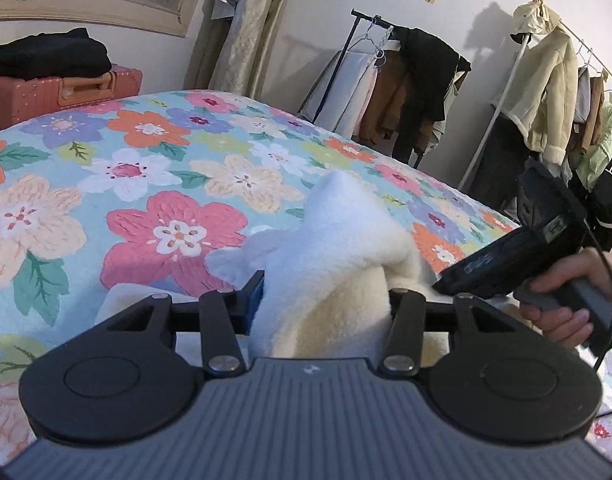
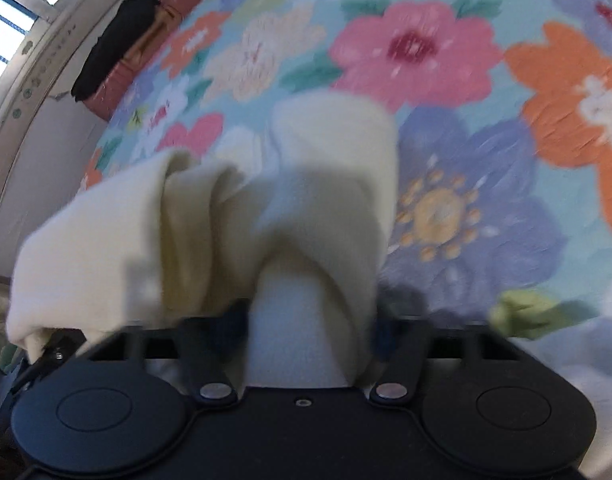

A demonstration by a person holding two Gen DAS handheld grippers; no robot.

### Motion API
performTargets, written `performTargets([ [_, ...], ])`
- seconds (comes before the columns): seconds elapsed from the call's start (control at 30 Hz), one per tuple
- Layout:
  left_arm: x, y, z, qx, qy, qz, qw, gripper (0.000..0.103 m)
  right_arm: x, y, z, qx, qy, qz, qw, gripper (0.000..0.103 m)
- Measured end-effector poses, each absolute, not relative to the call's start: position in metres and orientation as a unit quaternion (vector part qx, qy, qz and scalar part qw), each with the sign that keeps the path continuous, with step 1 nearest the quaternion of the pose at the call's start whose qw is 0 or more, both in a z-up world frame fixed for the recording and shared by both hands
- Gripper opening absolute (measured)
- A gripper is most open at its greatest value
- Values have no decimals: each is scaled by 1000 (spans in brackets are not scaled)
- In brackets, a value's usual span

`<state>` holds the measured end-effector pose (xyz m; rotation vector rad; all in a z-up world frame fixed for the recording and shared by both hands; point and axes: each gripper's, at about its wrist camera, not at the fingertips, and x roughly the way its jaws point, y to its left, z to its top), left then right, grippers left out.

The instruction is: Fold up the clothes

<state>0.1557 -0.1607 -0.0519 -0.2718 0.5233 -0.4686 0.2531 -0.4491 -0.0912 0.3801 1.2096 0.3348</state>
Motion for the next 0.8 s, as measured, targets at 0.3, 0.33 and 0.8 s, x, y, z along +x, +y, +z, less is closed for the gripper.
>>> performTargets([
  [0.3, 120, -125, -14, -130, 117, -117, 978, 26, 236, -403, 12, 47, 421, 181, 887, 25],
  [0.33, 116, -120, -11, -132, 99, -103, 981, 26, 238, -398, 26, 31, 399, 181, 898, 25],
  [0.8, 150, -113, -39, -187, 185, -162, 951, 39, 363, -369, 80, -66, 274, 64, 957, 39],
])
